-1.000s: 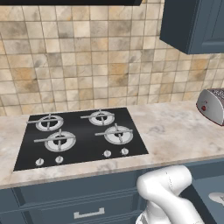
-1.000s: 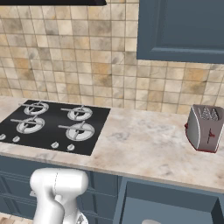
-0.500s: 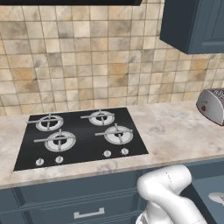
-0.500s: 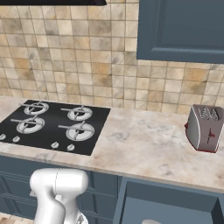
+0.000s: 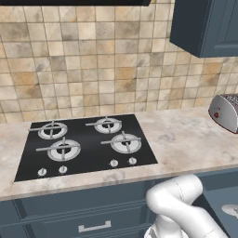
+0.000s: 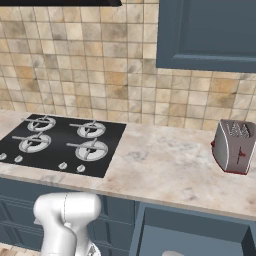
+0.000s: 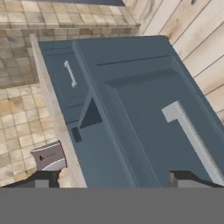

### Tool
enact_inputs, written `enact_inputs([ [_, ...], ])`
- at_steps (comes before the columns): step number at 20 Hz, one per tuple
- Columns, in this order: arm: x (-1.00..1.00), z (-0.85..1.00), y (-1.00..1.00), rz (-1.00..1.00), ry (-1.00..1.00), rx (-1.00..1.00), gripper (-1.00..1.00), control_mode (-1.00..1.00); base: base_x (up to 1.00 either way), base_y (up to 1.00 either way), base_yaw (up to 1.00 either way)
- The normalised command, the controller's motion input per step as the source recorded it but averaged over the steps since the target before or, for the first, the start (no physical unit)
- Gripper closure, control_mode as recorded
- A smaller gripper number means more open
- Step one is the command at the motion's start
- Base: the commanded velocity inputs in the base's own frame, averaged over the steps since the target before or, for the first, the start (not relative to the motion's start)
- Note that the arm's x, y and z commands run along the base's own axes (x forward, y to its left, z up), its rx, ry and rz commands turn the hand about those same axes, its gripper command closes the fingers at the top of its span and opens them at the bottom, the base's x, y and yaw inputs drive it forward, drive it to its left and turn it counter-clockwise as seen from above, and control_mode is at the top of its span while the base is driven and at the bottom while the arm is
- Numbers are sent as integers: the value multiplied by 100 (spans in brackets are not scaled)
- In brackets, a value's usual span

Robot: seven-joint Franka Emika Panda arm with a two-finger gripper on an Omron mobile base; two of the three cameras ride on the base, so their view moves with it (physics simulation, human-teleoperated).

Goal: Take the pizza cutter from the drawer on the right and place it on the dining counter for cutting.

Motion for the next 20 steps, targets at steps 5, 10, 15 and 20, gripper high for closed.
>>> enact_inputs([
  [5,23,99,52,0,0,0,-100,-100,0,0,0],
  [10,47,55,74,1,6,-1,-100,-100,0,0,0],
  [15,84,48,47,1,16,0,-100,-100,0,0,0],
  [20,90,44,34,0,23,0,-100,-100,0,0,0],
])
